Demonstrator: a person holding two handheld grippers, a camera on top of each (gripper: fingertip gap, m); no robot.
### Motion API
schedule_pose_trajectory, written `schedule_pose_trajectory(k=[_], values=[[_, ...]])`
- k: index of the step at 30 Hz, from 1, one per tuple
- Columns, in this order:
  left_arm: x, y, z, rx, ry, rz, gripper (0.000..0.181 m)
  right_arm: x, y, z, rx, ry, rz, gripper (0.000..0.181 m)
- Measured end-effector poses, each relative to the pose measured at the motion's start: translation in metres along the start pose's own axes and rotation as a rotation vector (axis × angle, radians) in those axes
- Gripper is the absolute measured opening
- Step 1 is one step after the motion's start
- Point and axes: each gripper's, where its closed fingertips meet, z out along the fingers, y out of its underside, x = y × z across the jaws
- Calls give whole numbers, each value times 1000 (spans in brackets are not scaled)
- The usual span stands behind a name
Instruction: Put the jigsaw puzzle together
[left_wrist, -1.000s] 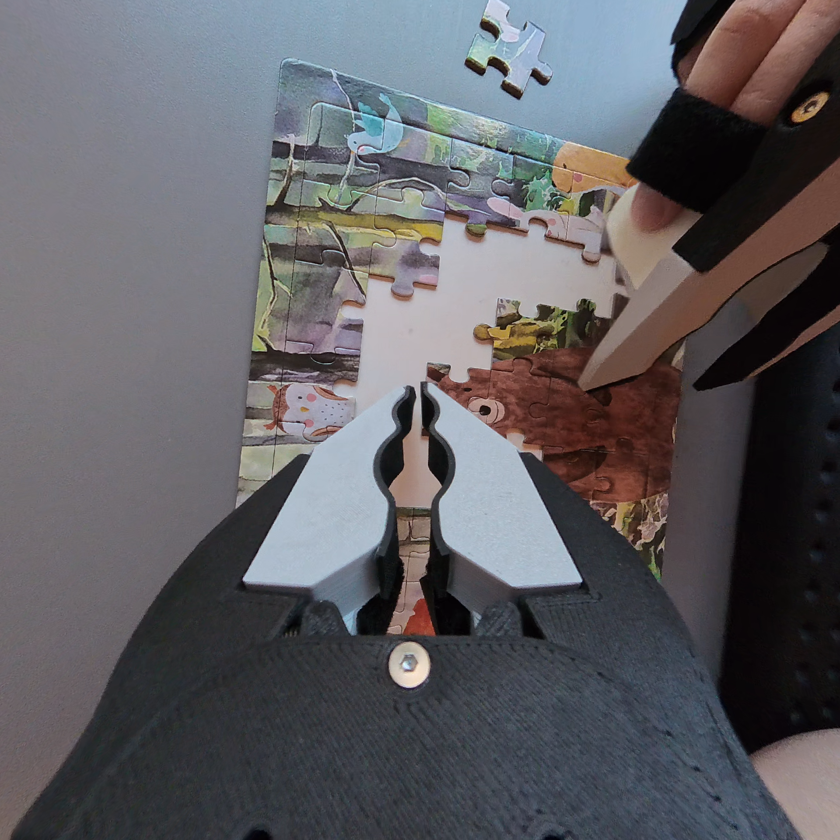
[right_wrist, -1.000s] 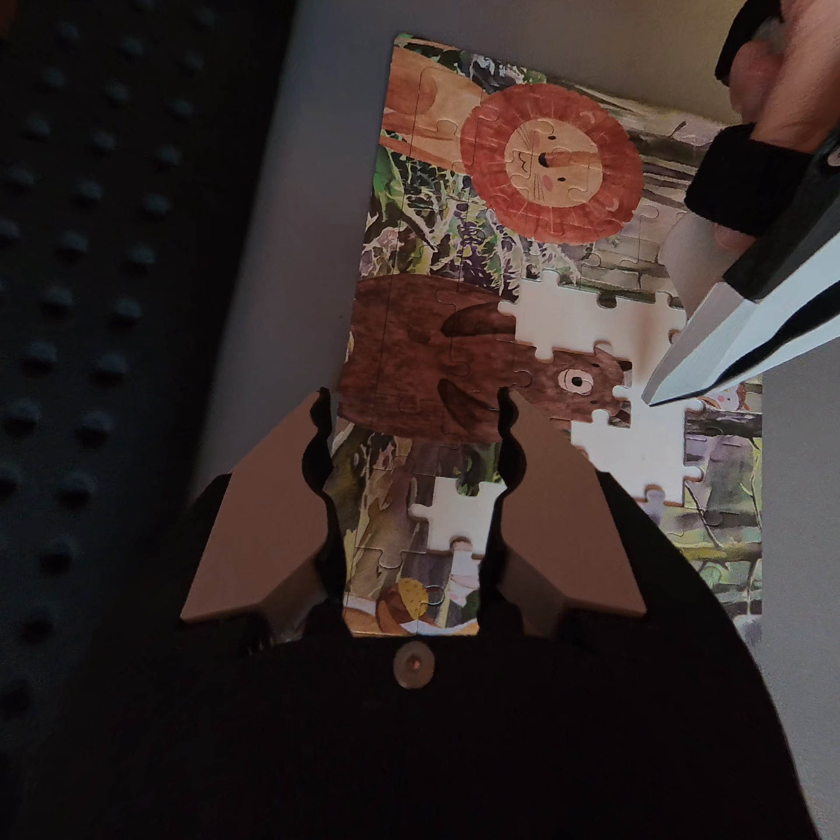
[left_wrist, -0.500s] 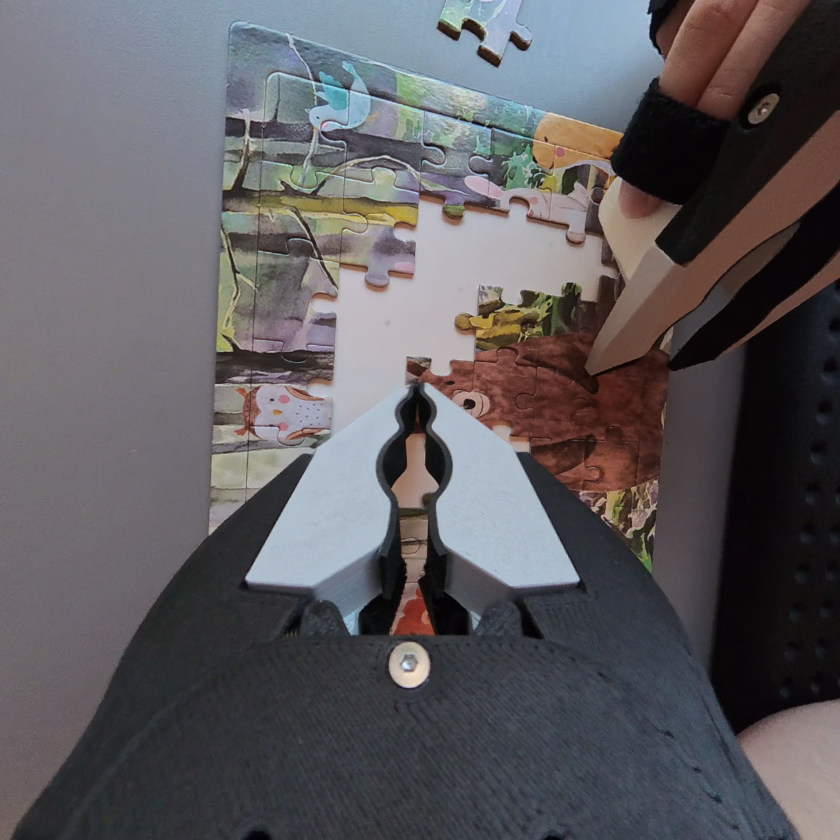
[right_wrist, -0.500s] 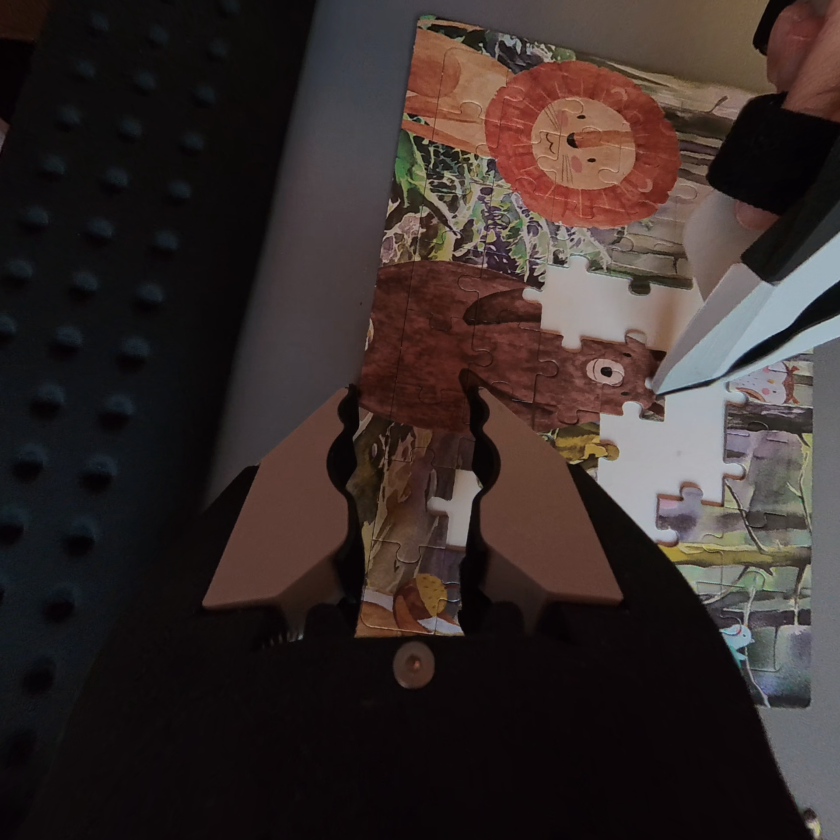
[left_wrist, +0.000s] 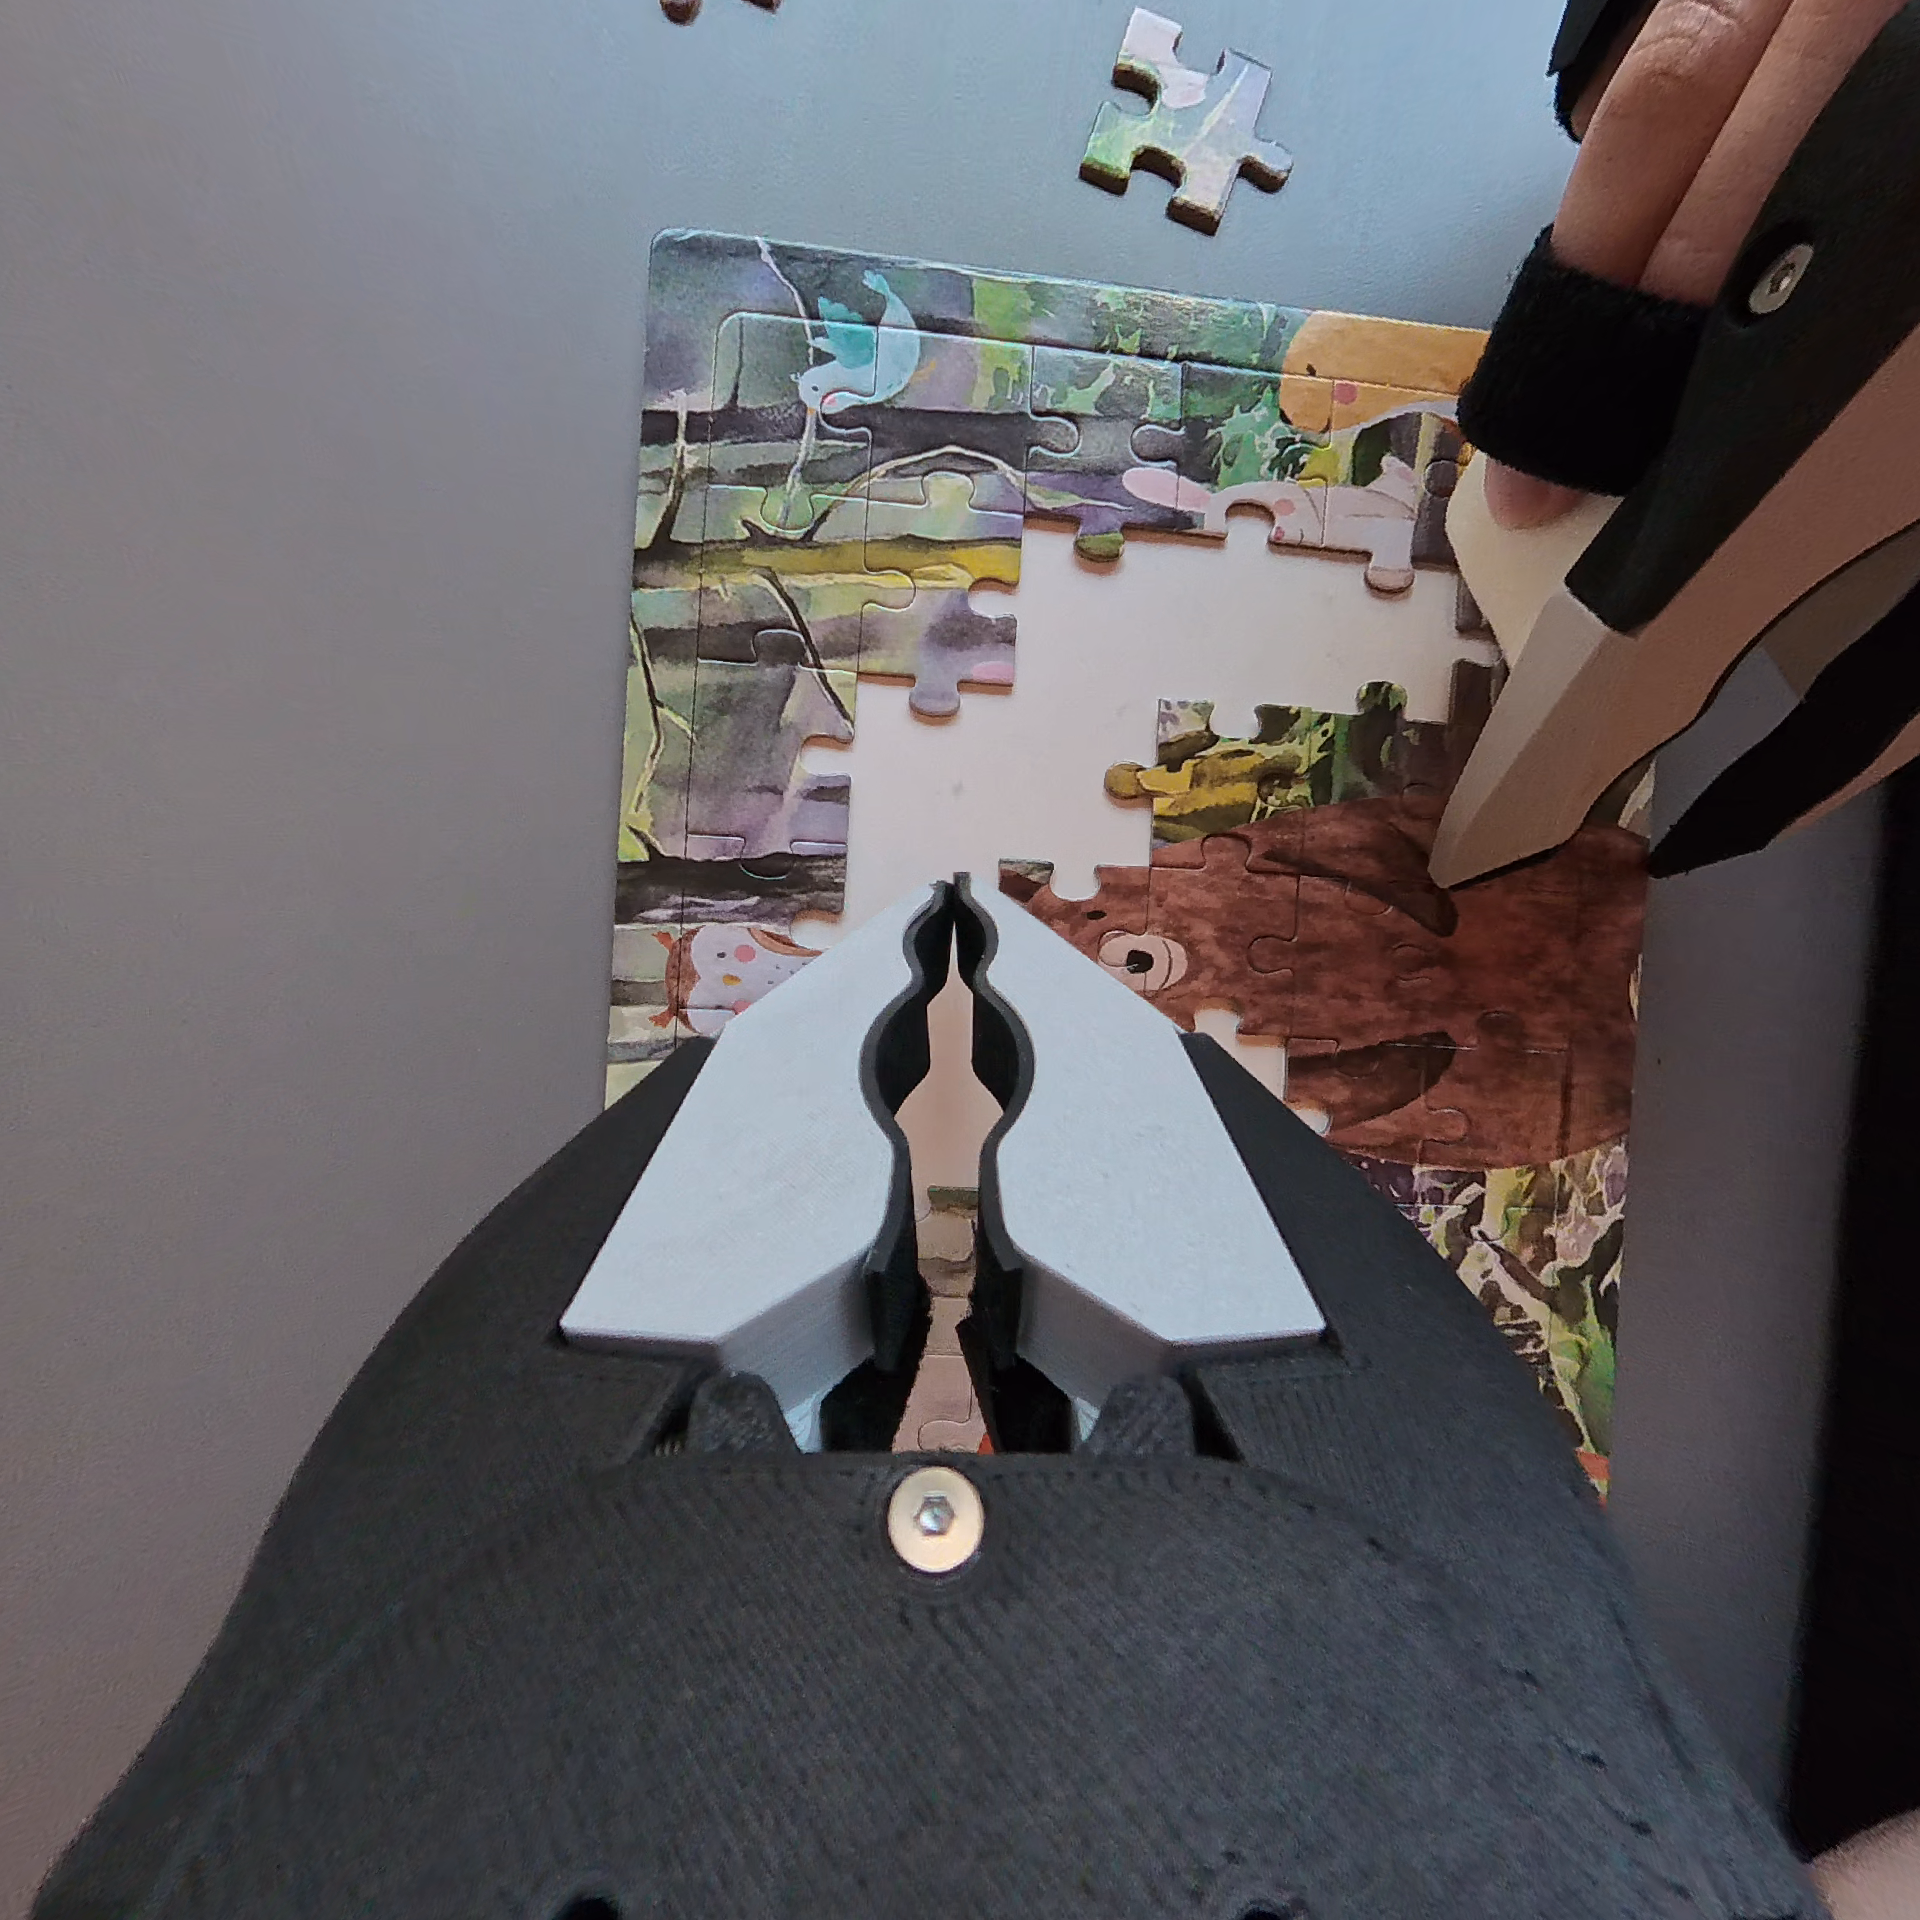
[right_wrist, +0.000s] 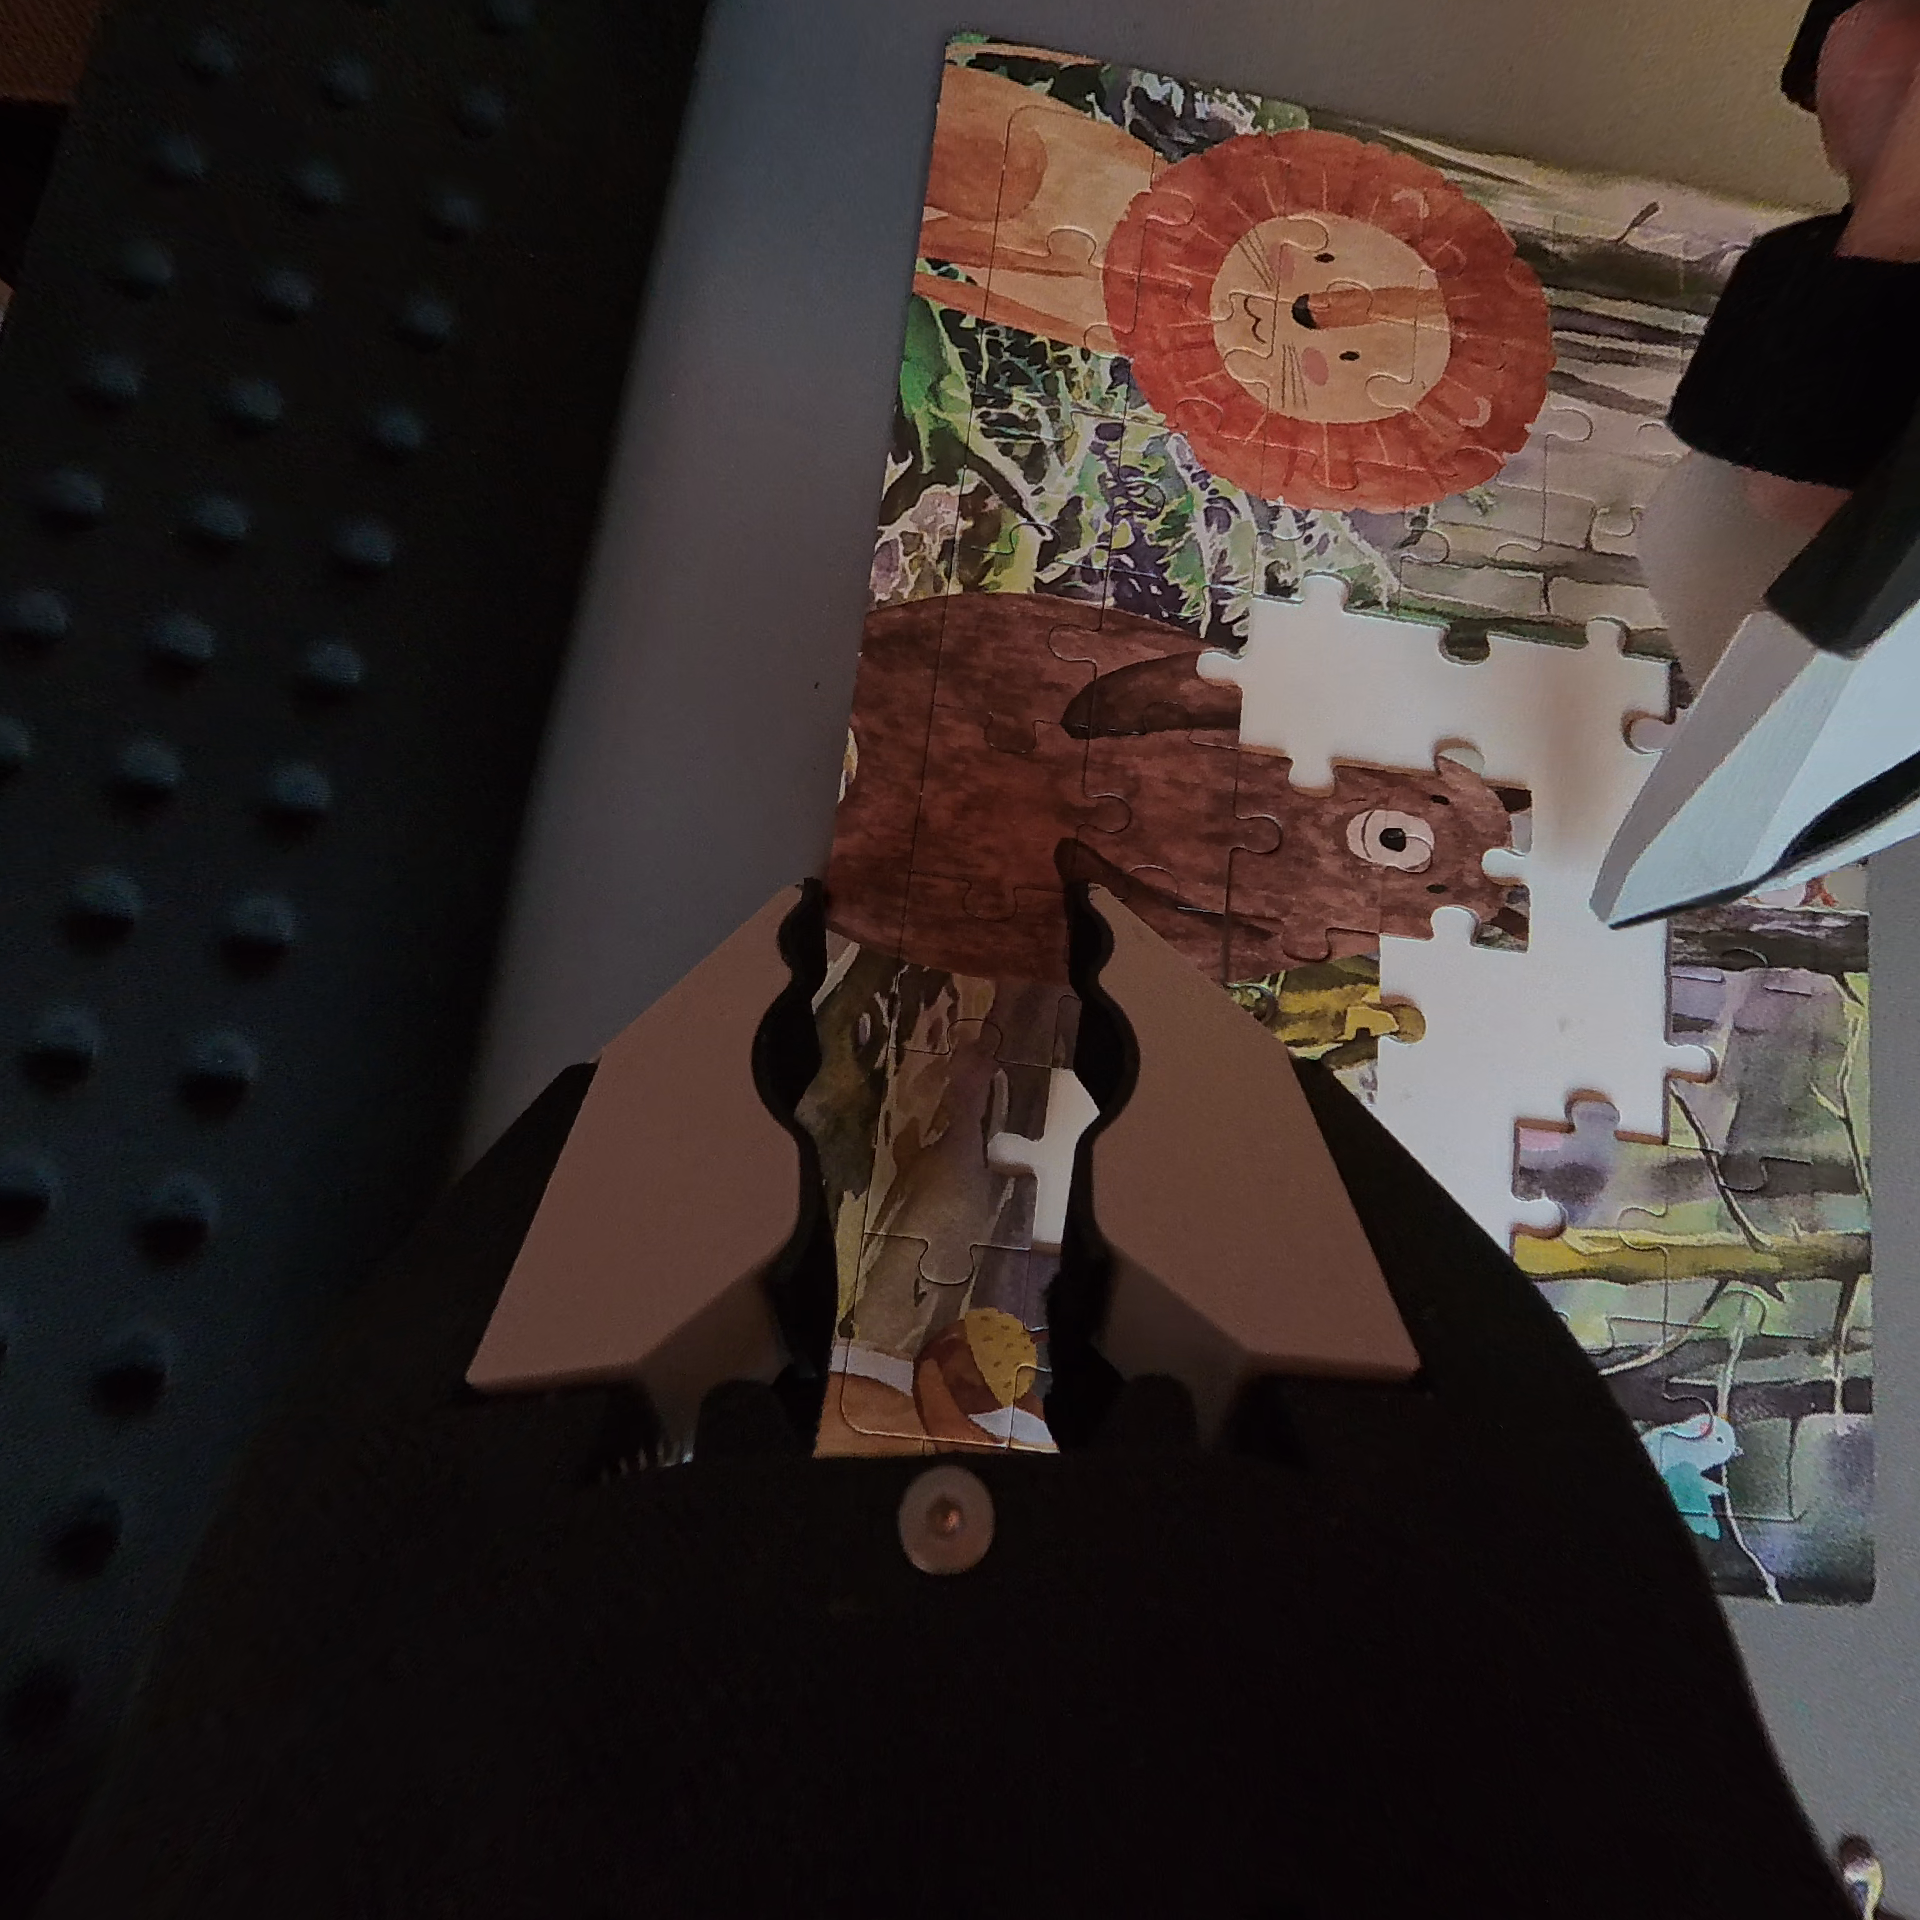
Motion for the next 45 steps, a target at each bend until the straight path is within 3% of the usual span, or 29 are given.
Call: schedule_pose_trajectory(k=[25, 30, 32, 35, 39, 45], values=[[10, 3, 8, -25, 36, 15, 0, 2, 2, -1, 10, -5, 26, 46], [9, 3, 8, -25, 38, -2, 0, 4, -3, -6, 72, -31, 64, 46], [9, 3, 8, -24, 37, 0, 0, 16, -14, -17, 169, -16, 133, 36], [9, 3, 8, -27, 36, 3, 0, 54, -10, -30, 249, 69, 338, 1], [9, 3, 8, -26, 38, 0, 0, 72, 12, -22, 193, 107, 433, 0], [9, 3, 8, -23, 41, -4, 0, 72, 16, -14, 143, 106, 431, 0]])
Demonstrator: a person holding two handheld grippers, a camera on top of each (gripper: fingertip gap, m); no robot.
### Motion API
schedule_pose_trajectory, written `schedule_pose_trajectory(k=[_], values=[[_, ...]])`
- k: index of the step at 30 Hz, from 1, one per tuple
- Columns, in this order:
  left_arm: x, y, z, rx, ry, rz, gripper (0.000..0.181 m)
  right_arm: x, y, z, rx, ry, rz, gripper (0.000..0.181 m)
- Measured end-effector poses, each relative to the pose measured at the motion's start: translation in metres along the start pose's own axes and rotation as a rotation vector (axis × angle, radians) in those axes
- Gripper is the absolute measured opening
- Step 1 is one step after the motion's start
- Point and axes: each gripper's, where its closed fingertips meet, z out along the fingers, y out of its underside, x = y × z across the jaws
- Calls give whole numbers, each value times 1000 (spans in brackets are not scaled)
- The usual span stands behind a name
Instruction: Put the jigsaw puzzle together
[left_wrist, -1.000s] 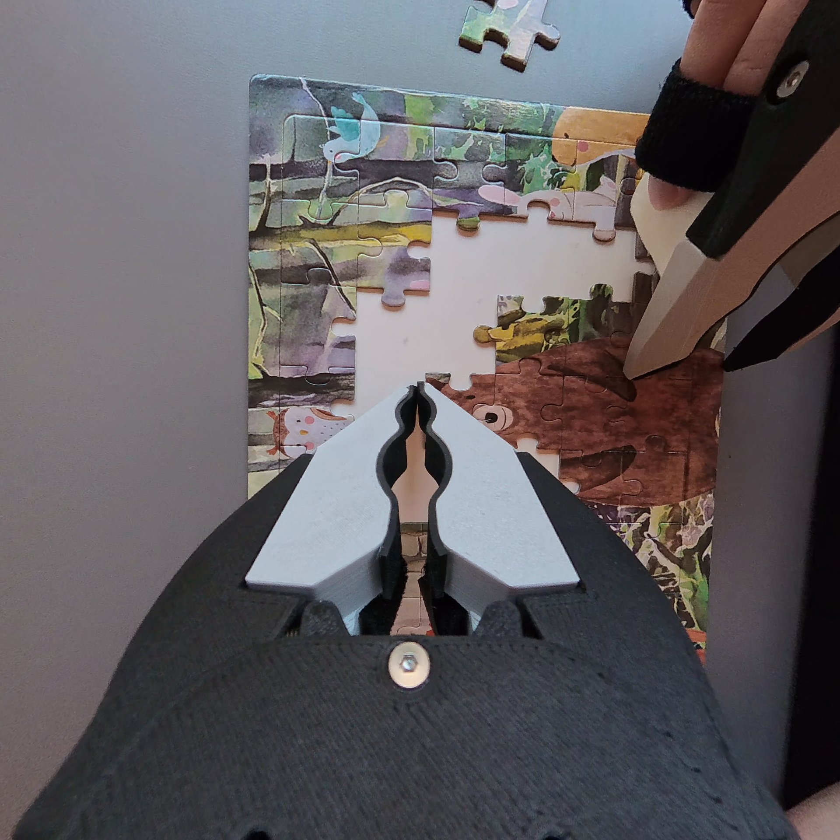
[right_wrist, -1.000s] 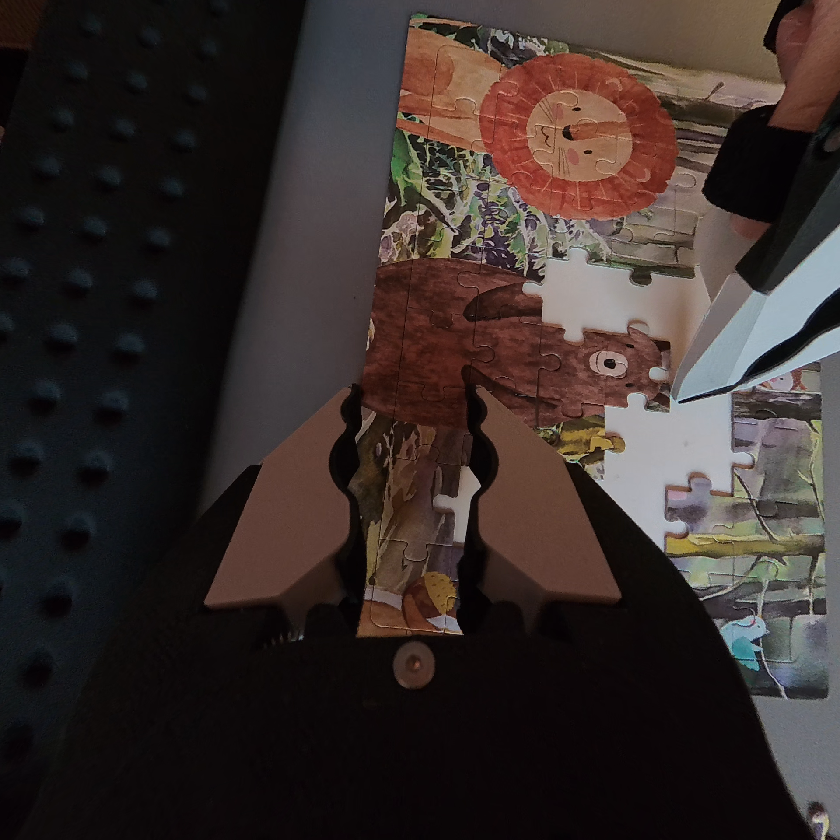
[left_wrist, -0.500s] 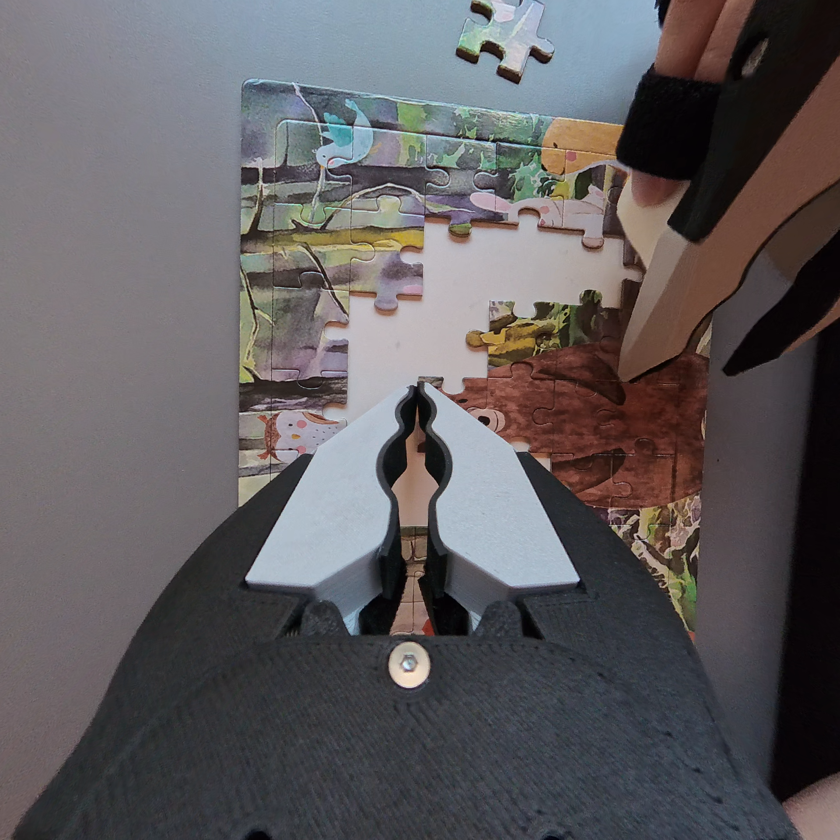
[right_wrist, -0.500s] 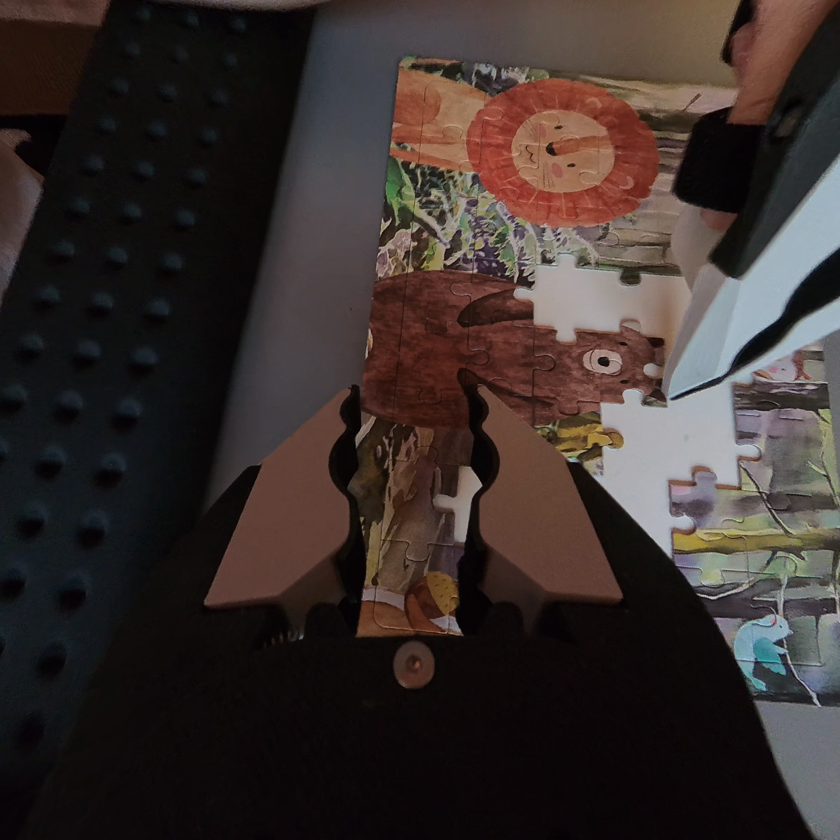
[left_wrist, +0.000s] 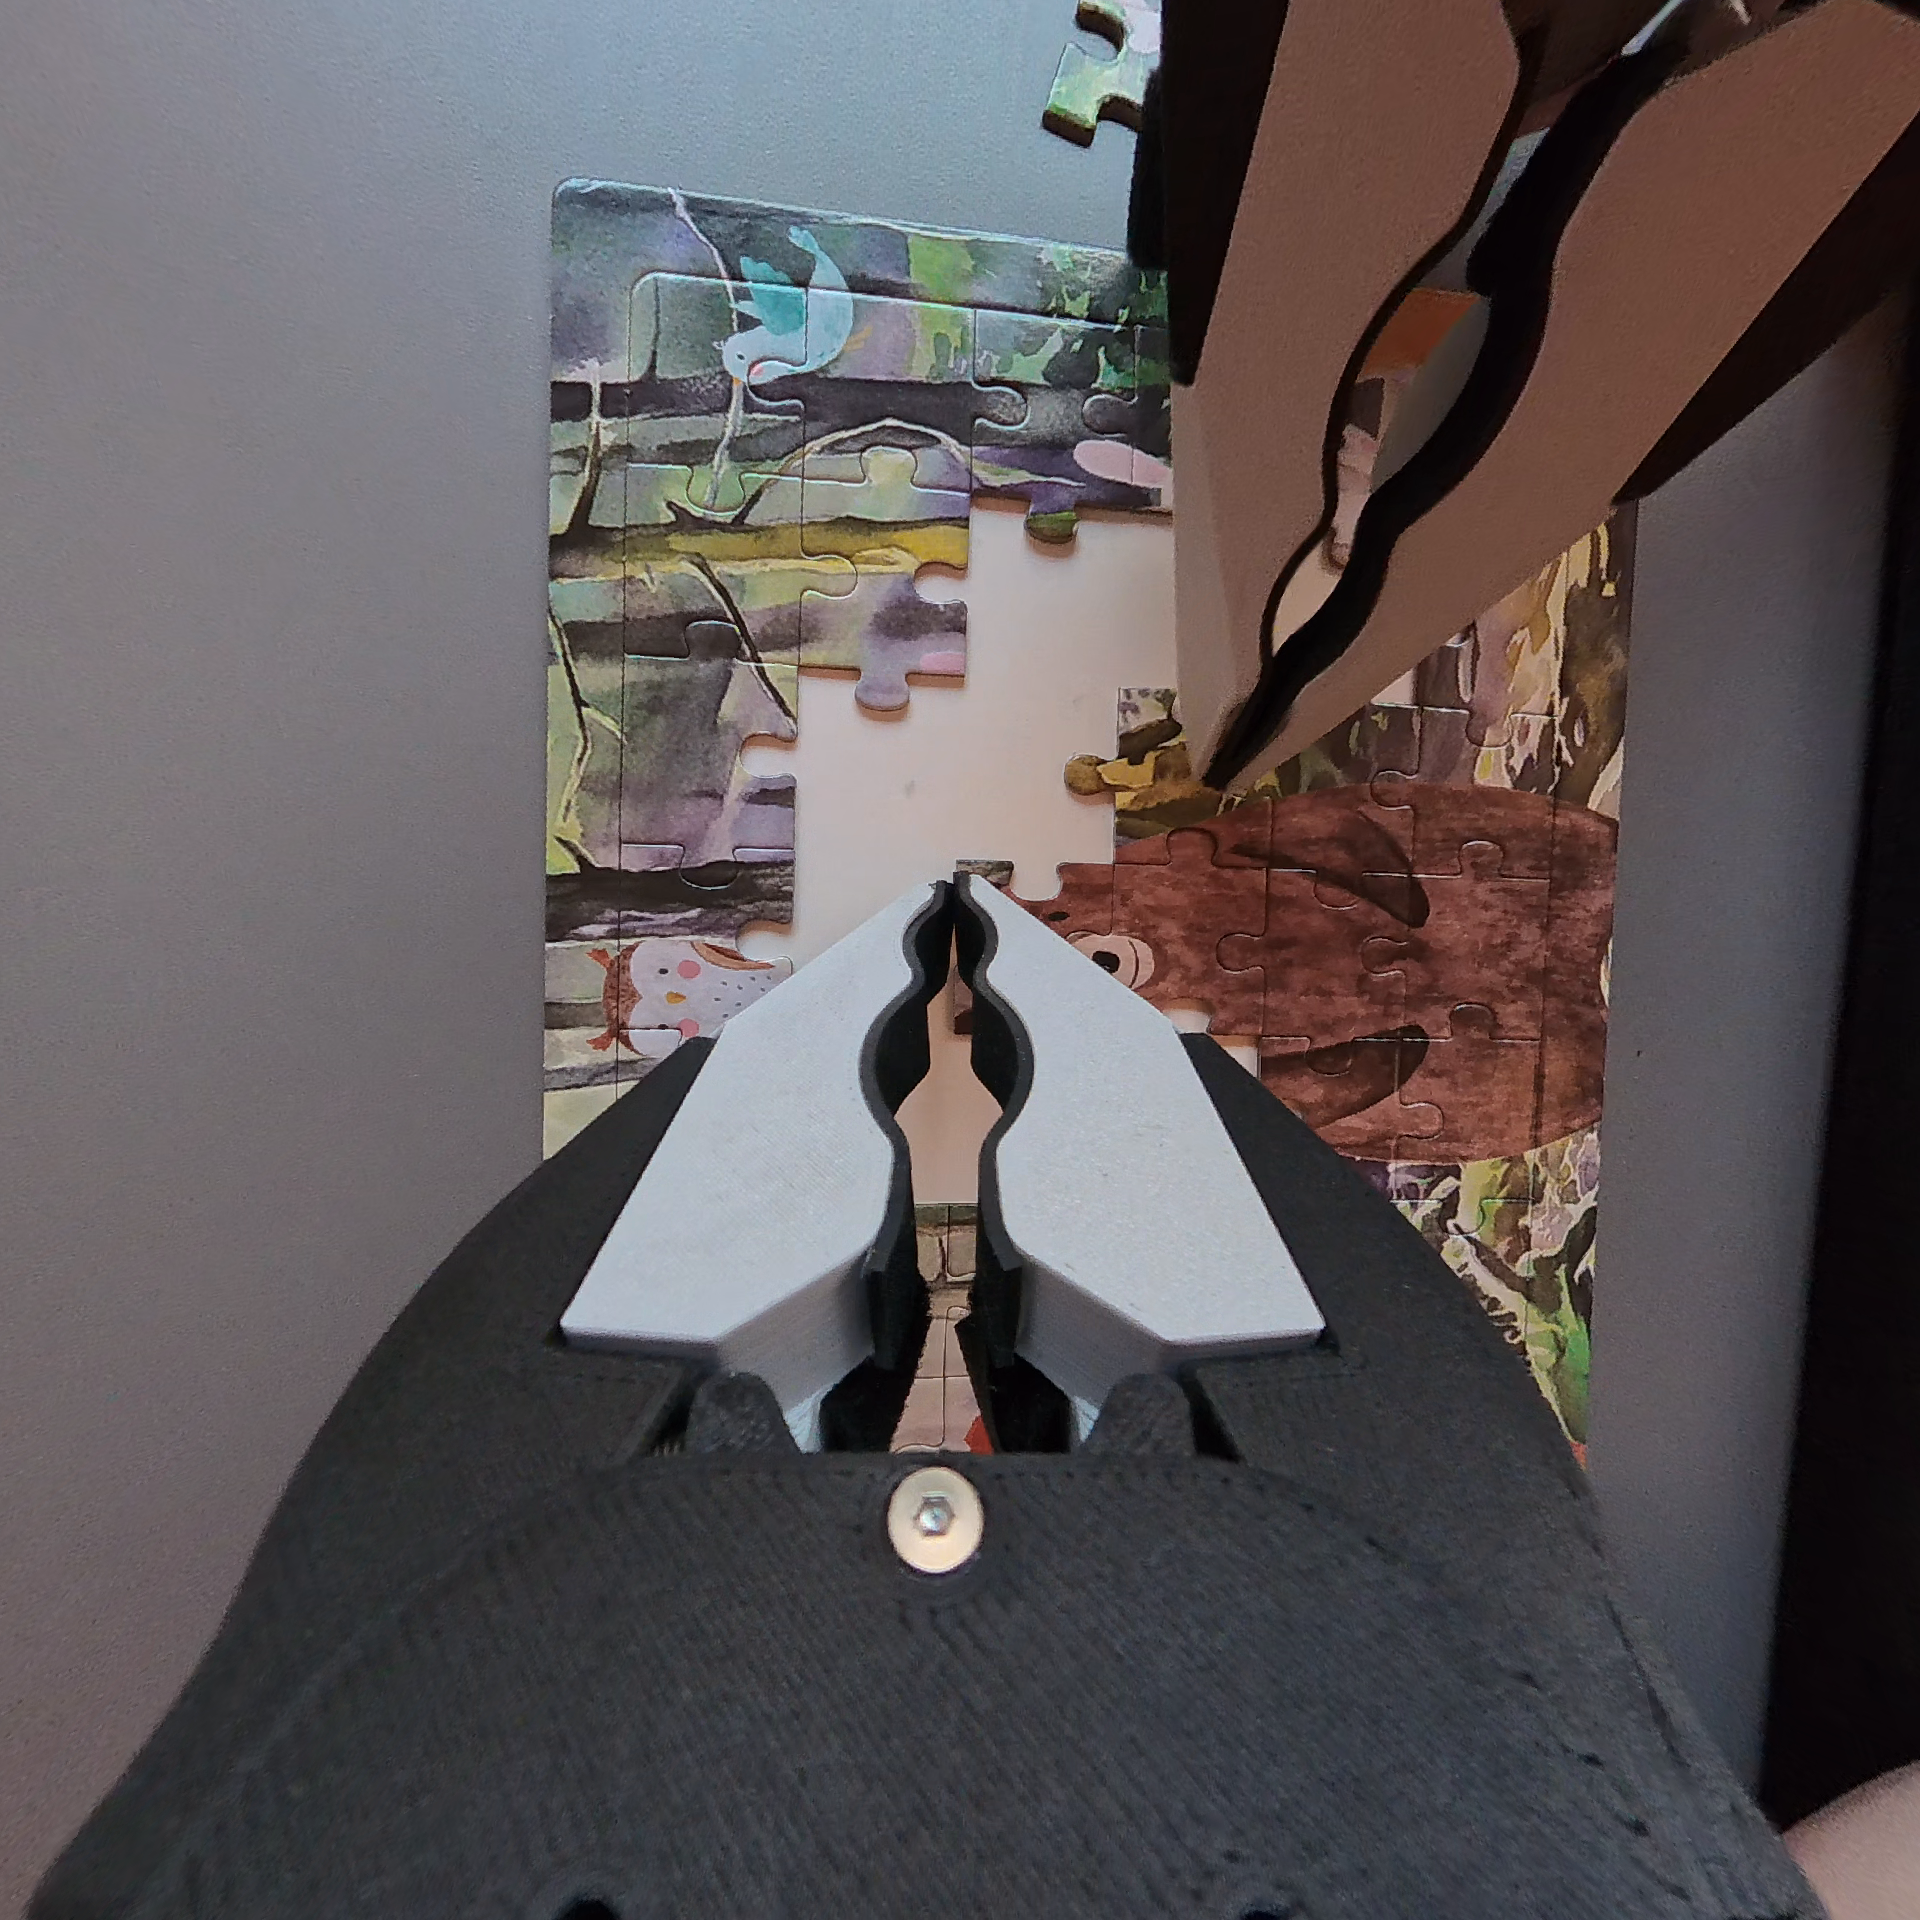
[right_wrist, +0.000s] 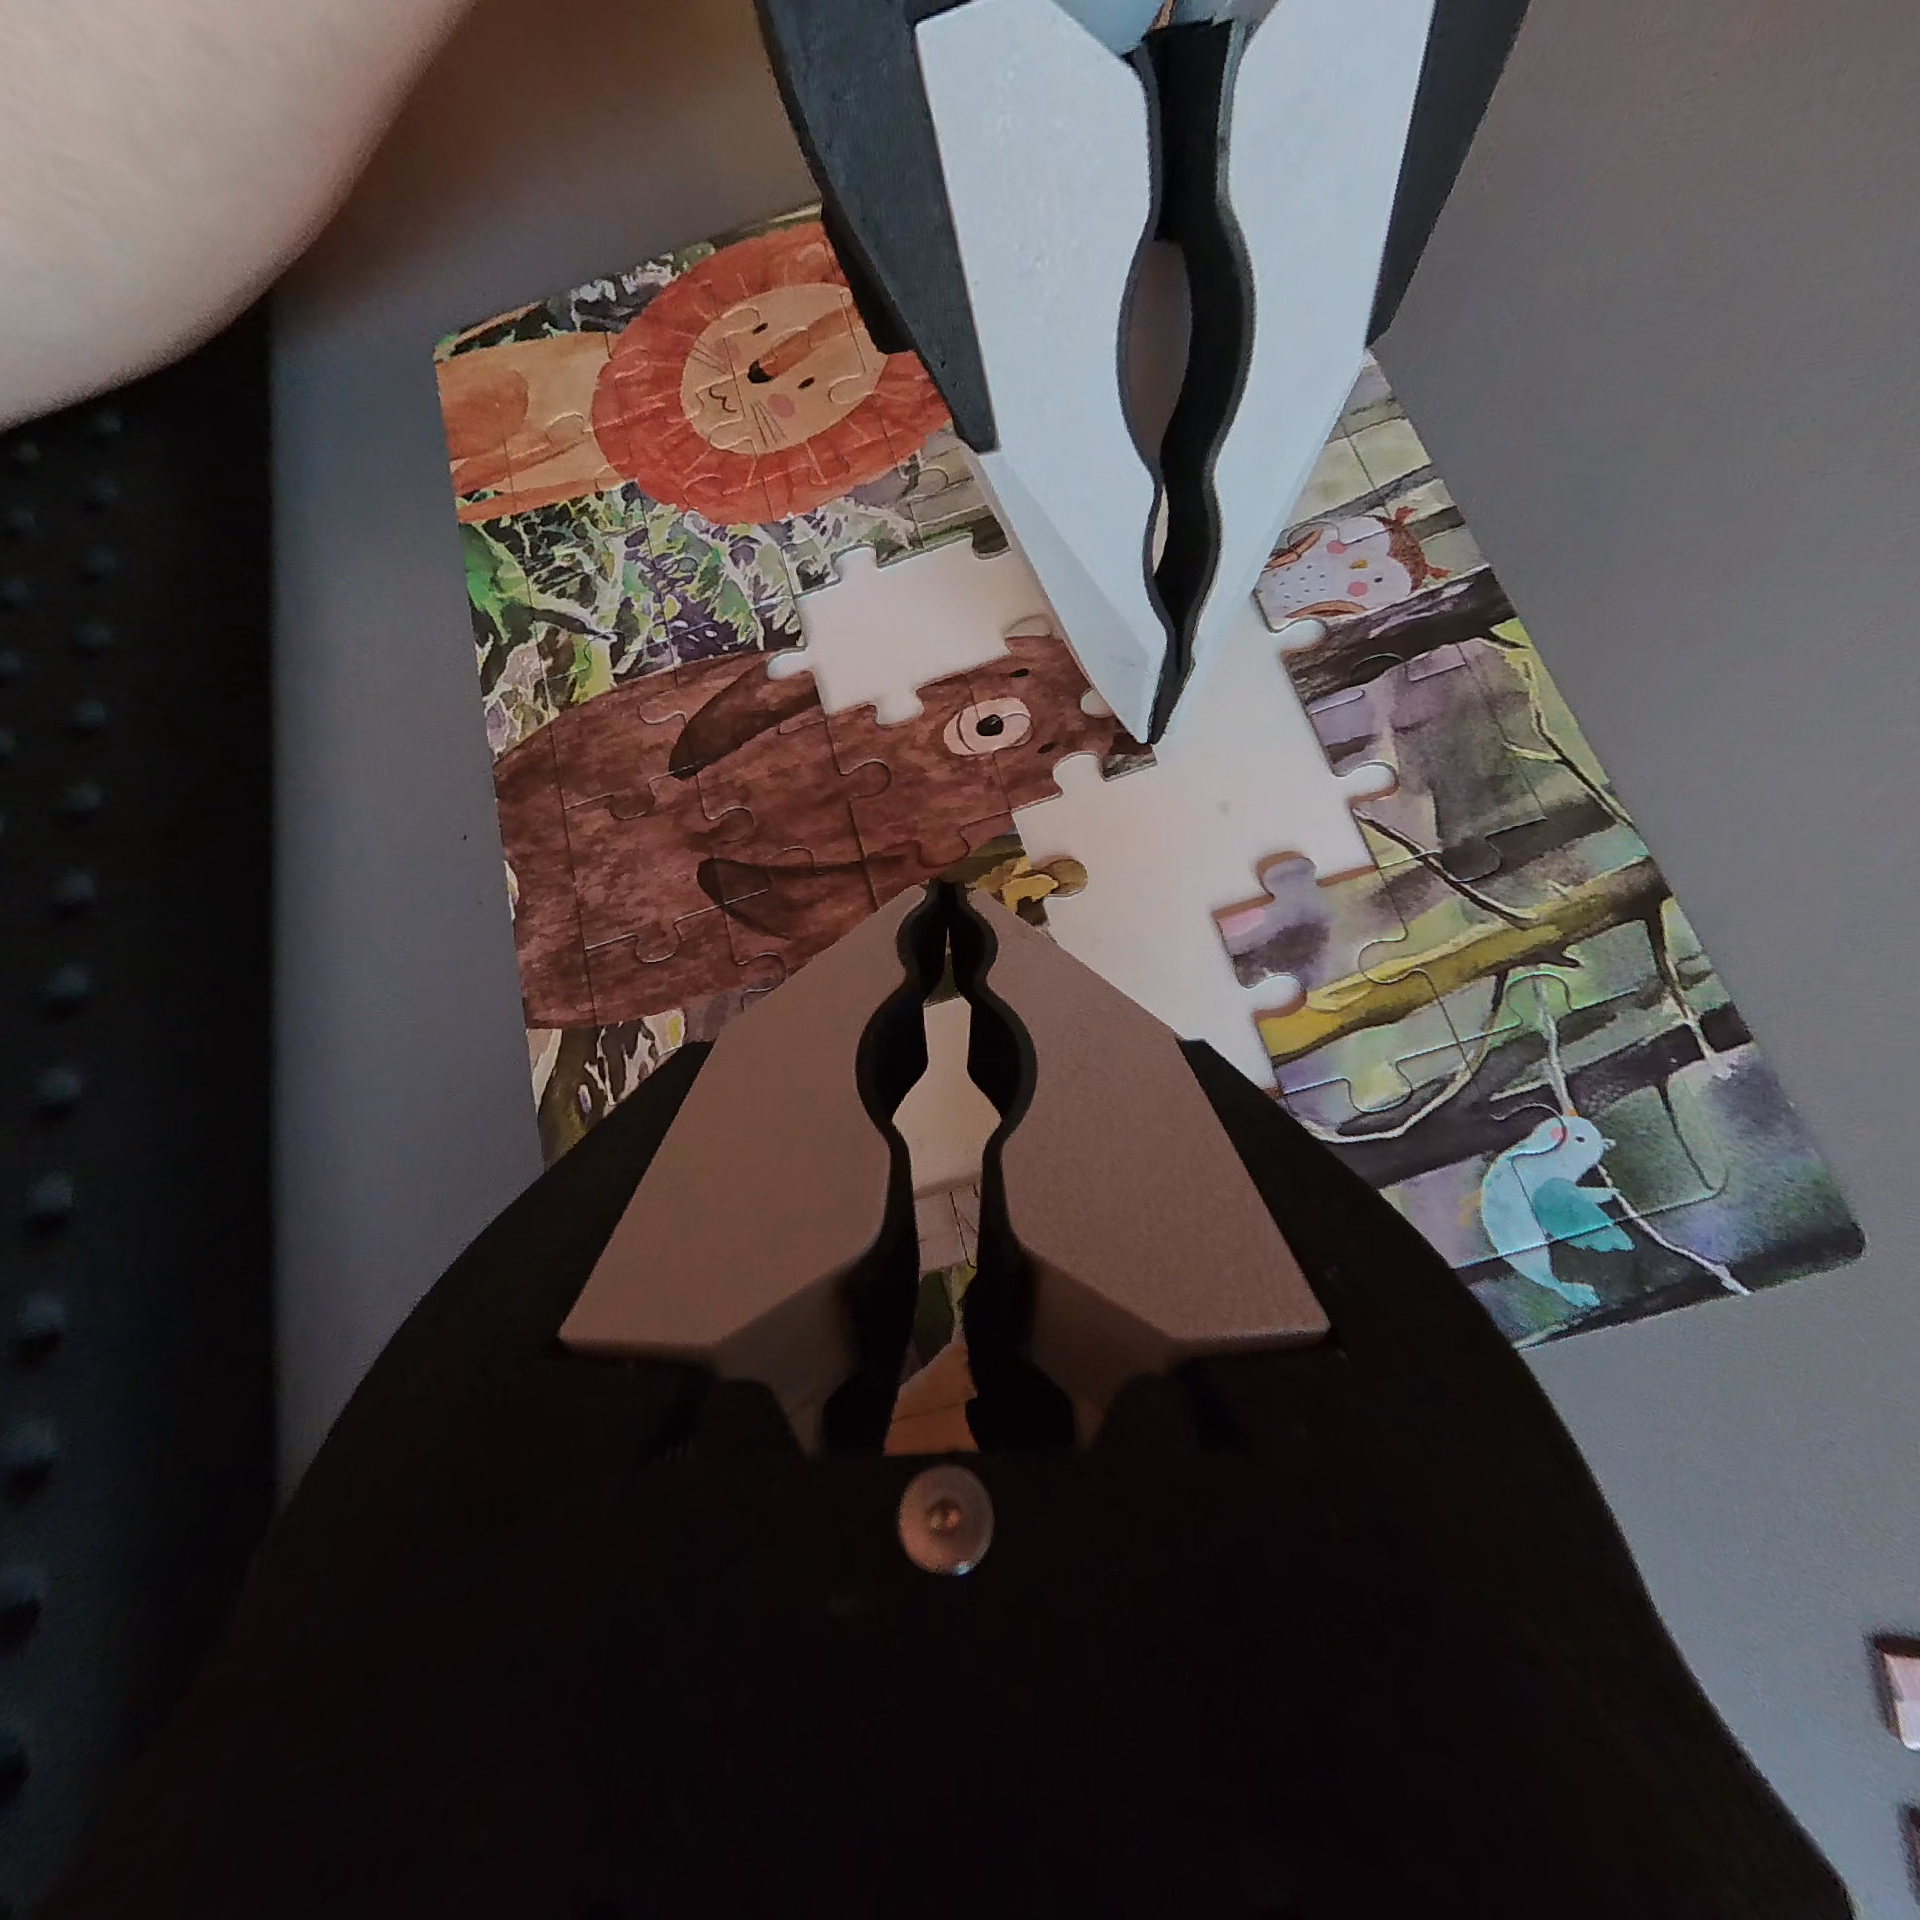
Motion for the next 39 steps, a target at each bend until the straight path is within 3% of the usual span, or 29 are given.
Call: schedule_pose_trajectory(k=[8, 15, 25, 34, 39], values=[[0, 0, 0, 3, 4, -3, 0, 1, 5, 1, -53, 89, -119, 0], [0, 0, 0, 5, 7, -7, 0, -7, -15, 0, 45, 36, -74, 0], [0, 0, 0, 9, 11, -10, 0, -8, 2, 9, -77, 55, -119, 0], [0, 0, 0, 7, 13, -12, 0, -1, -11, -9, 64, 56, -96, 0], [0, 0, 0, 8, 14, -13, 0, 3, 3, -1, -30, 67, -100, 0]])
